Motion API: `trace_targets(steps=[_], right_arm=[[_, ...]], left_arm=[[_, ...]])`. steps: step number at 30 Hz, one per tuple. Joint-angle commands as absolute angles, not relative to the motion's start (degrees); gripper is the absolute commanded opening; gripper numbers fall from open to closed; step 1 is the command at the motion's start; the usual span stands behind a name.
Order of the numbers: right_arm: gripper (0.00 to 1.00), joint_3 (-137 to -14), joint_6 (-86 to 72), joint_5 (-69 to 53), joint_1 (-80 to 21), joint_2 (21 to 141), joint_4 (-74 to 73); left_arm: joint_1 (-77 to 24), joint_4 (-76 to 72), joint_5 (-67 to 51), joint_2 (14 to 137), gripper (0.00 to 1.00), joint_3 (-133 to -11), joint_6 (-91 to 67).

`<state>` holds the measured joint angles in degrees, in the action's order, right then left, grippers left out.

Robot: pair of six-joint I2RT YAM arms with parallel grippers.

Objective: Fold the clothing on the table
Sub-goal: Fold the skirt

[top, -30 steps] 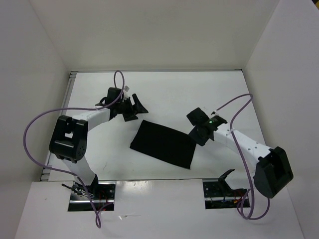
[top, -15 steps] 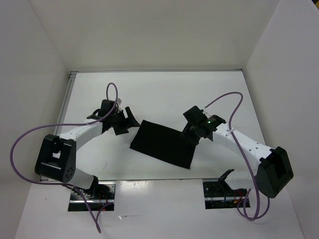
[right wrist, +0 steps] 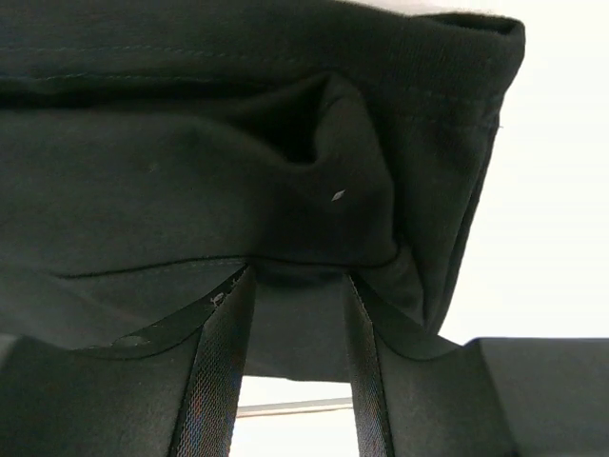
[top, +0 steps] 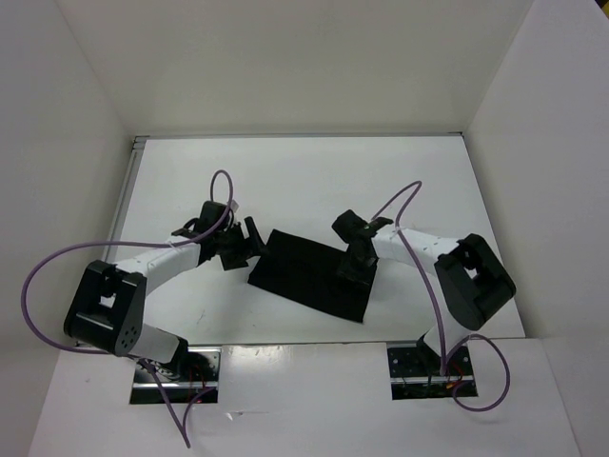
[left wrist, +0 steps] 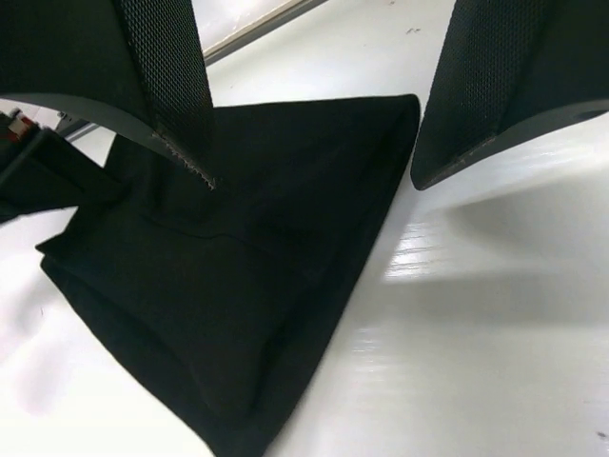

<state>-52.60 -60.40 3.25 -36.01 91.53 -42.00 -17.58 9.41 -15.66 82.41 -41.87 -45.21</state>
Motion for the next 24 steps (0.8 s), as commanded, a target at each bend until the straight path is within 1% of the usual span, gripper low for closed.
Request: trace_targets(steps=[1,12,14,20,24], right_arm=[[0.47,-54.9,-57.4,5.3,-33.9,93.8,-41.1],[0.47,-68.2,-49.2,12.7,-30.4,104.8,-41.7],[0.47,-69.6,-48.7,12.7,-30.4,105.4,-42.4],[0.47,-68.4,-48.2,12.2,-30.4,103.5,-41.8],[0.47,-67.2,-48.2,11.1,-30.4,102.5,-41.7]], left_arm=[[-18.2,8.4,-15.2,80.2,0.87,-41.1,-45.9],[-18.7,7.9,-15.2,81.8,0.87,-41.1,-45.9],[-18.7,7.4,-13.8,82.4,0.84,-41.1,-45.9],[-18.7,6.8,-8.9,84.5,0.74,-40.6,-46.9],[-18.7,4.8,-8.0,87.1,0.71,-39.5,-47.6]])
